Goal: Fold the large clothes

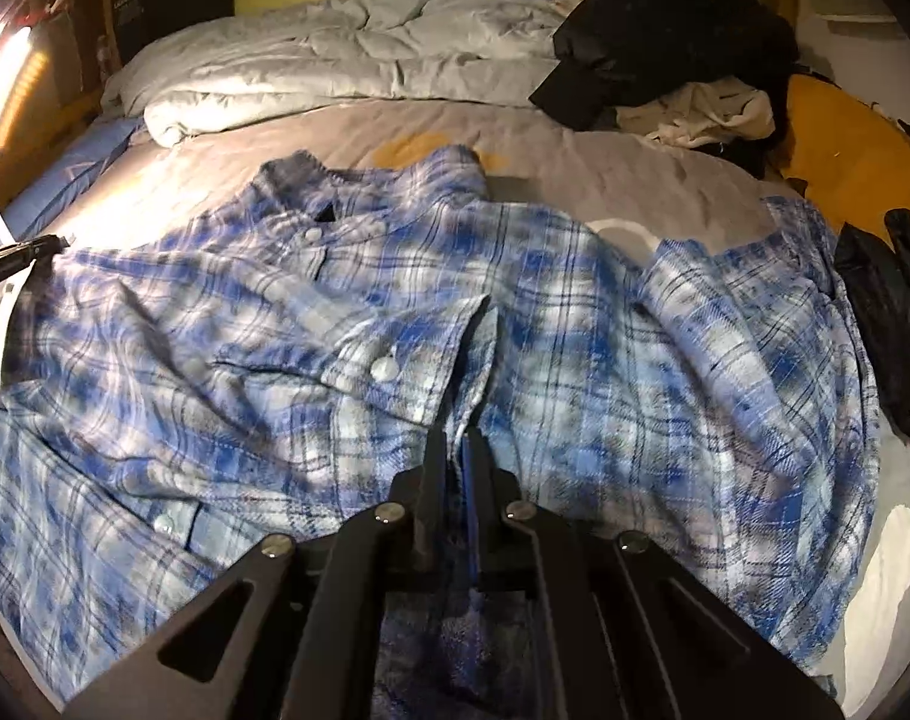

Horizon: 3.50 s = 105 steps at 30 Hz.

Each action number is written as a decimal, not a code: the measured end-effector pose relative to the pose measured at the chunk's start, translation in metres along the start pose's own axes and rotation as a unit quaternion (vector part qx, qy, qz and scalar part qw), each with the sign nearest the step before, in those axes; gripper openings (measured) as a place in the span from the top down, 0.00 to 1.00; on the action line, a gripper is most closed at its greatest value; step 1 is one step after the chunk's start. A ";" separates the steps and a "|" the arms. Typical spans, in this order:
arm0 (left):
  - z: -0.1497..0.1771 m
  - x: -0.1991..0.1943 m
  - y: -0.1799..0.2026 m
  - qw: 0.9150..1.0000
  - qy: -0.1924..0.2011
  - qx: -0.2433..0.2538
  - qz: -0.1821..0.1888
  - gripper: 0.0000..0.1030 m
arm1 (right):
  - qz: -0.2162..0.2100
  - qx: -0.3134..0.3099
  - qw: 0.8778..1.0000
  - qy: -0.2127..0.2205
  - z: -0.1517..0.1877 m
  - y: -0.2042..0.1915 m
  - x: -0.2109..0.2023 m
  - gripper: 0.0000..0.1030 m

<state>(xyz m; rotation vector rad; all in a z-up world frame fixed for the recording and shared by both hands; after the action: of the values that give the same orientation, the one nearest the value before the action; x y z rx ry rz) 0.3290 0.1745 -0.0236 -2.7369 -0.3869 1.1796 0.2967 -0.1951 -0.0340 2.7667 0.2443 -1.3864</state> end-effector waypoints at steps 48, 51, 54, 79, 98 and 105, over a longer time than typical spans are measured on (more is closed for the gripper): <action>0.043 -0.016 0.002 0.984 -0.131 -0.034 0.113 0.56 | 0.028 0.021 0.998 0.060 -0.032 0.028 0.006 0.90; 0.032 -0.049 0.004 0.987 -0.076 -0.030 0.138 0.55 | 0.023 0.033 0.995 0.094 -0.036 0.034 -0.019 0.52; 0.024 -0.083 0.005 0.983 -0.035 -0.046 0.173 0.53 | -0.001 0.048 0.990 0.131 -0.043 0.042 -0.053 0.47; 0.022 -0.166 0.009 0.976 0.143 -0.068 0.151 0.00 | -0.019 0.257 0.965 0.049 -0.020 0.204 -0.104 0.12; 0.033 -0.124 0.020 0.983 0.082 -0.059 0.150 0.00 | 0.092 0.274 0.957 -0.010 -0.020 0.252 -0.015 0.96; 0.030 -0.137 0.027 0.982 0.102 -0.050 0.154 0.00 | 0.038 0.239 0.968 0.073 -0.034 0.218 -0.057 0.96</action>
<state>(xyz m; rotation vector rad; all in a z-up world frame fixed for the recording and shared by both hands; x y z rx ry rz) 0.2217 0.1098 0.0447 -3.0502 0.0033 0.9442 0.3245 -0.4139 0.0241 3.2228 -0.2239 -1.3760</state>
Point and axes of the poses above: each gripper's, at about its wrist camera, not at the fingertips, and x roughly the way its jaws point, y to its right, z to its underside, the point moved 1 cm from there along x, roughly the way its jaws point, and after that the axes turned 2 degrees about x, right-handed, at the moved point
